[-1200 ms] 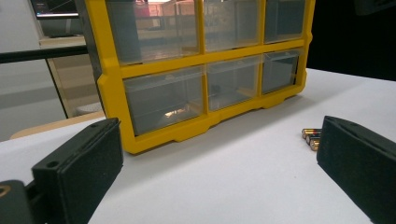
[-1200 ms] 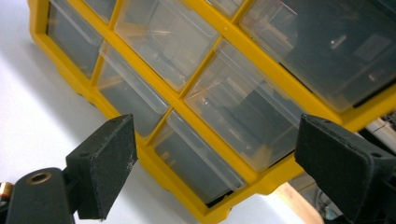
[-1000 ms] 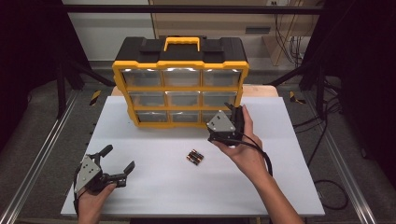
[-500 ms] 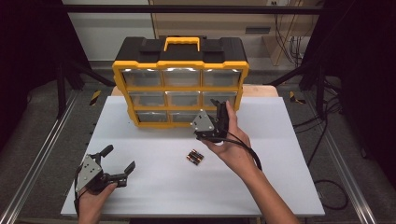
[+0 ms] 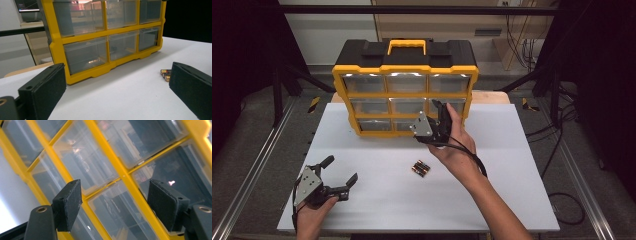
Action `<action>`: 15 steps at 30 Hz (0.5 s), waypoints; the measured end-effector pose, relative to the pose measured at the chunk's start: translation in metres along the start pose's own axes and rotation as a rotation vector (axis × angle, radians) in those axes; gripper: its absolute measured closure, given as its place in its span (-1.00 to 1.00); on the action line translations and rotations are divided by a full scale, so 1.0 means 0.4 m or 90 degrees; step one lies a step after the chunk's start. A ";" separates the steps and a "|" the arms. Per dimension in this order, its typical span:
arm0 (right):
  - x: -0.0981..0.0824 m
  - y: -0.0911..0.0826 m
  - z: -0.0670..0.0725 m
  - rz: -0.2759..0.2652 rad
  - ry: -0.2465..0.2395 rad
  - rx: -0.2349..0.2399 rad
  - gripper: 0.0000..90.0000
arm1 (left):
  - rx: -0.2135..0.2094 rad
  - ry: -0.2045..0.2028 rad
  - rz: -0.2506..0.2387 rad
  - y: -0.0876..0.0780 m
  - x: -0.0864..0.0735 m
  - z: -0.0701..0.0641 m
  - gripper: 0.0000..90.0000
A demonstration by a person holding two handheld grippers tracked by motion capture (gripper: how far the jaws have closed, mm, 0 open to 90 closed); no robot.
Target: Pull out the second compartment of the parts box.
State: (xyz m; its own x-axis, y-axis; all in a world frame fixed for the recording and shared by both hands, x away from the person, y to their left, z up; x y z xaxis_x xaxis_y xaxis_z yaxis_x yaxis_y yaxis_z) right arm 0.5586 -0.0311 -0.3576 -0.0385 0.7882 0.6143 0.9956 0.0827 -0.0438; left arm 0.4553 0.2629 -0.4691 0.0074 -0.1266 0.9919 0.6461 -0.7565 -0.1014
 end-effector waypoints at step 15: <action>0.015 0.033 -0.014 -0.014 -0.042 -0.054 -0.09 | -0.004 0.001 0.004 0.006 -0.002 -0.001 -0.98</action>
State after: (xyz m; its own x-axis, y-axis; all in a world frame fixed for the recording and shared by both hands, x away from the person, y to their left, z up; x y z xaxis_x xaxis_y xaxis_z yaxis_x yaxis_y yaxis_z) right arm 0.5717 -0.0287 -0.3503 -0.0630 0.8258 0.5604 0.9980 0.0507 0.0376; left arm 0.4567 0.2608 -0.4704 0.0104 -0.1324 0.9911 0.6416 -0.7593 -0.1082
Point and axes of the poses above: each handheld gripper's, and its own axes: y roughly forward along the jaws, x roughly out of its top, z roughly to its left, the point moved 6 cm from there along y, roughly forward along the jaws, and after that the axes turned 15 degrees about -x, right-handed, at the moved point
